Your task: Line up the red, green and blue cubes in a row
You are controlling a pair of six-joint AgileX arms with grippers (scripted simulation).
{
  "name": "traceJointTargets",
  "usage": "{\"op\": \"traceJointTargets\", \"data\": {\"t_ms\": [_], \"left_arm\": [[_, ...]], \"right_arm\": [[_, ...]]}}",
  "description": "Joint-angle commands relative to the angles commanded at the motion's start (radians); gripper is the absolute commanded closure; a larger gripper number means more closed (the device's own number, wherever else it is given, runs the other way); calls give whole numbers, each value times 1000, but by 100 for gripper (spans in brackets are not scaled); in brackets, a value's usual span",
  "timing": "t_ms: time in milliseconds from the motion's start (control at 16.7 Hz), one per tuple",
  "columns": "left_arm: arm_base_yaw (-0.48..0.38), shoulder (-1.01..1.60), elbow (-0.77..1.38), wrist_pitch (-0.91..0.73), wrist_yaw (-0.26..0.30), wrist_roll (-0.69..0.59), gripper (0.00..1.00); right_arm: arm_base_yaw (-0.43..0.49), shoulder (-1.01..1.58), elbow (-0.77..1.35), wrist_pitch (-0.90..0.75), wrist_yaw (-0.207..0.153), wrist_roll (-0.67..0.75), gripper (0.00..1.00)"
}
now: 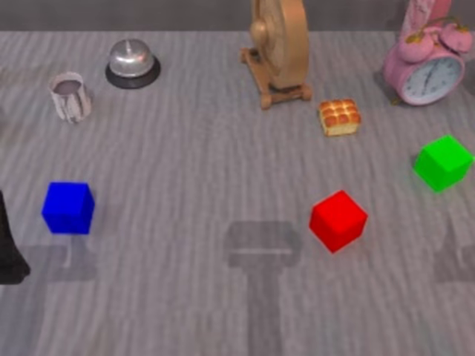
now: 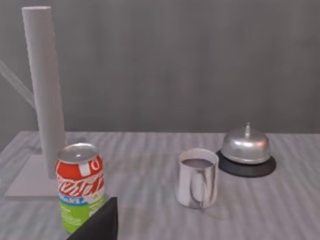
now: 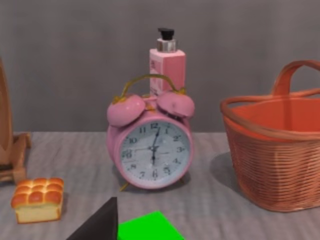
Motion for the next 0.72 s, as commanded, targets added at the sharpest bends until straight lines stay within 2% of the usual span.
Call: {"op": "traceJointTargets", "data": {"t_ms": [360,720], "left_arm": [[0,0,0,0,0,0,0],[0,0,0,0,0,0,0]], "right_arm": [[32,104,101,-67,2,1,0],[157,566,483,-333,2,-11,0]]}}
